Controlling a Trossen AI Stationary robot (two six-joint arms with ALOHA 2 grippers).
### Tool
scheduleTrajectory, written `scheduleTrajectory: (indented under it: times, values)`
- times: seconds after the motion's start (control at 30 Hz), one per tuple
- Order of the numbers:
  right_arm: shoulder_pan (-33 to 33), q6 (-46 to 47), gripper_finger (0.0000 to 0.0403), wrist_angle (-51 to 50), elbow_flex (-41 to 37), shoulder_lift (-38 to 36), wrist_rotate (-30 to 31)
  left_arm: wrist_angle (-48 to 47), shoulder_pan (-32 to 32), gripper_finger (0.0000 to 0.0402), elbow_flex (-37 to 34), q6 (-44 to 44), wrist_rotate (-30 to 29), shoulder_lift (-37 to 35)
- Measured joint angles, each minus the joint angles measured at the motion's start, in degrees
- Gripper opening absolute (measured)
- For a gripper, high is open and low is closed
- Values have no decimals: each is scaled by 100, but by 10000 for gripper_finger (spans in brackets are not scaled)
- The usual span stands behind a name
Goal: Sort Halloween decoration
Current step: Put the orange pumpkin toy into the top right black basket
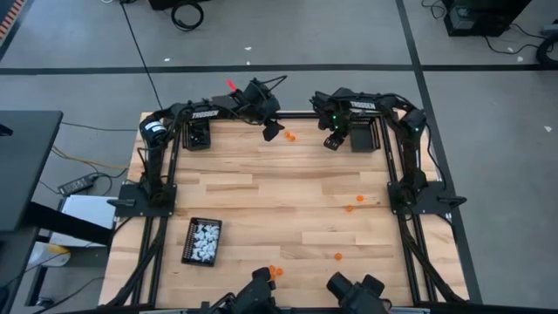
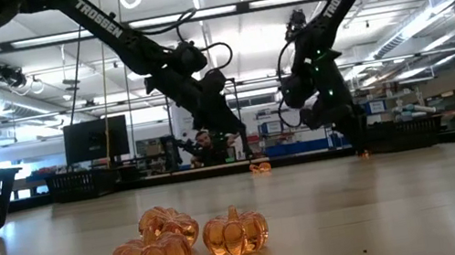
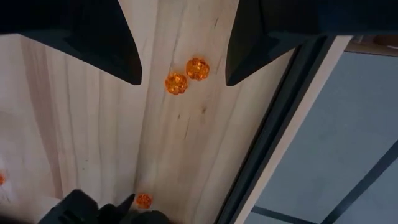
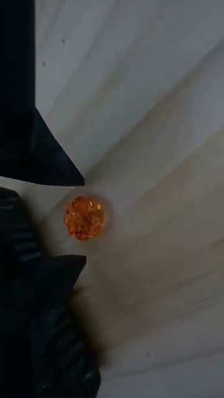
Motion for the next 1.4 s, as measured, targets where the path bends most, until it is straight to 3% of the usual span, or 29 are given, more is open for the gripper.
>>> scheduleTrajectory:
  times: [0.2, 0.53, 0.67, 0.97, 1.23, 1.4]
  values:
    - [-4, 151, 175, 129, 4, 114, 50, -2, 1, 242, -2, -1, -1, -4]
    - [0, 449, 90, 45, 13, 153, 7, -20, 145, 242, -1, 1, -4, -4]
    - [25, 621, 84, -204, 9, 73, -21, -24, 232, 242, -2, -1, -4, -4]
    - [41, 927, 84, -836, 214, -1184, -144, -82, 315, 242, -2, 136, -4, -4]
    - [-552, 1163, 66, -694, -202, -2017, 4, -123, 315, 242, -1, 142, -4, -7]
    - [-843, 1367, 52, -462, -432, -2274, -405, -379, 317, 242, -2, 146, -4, -9]
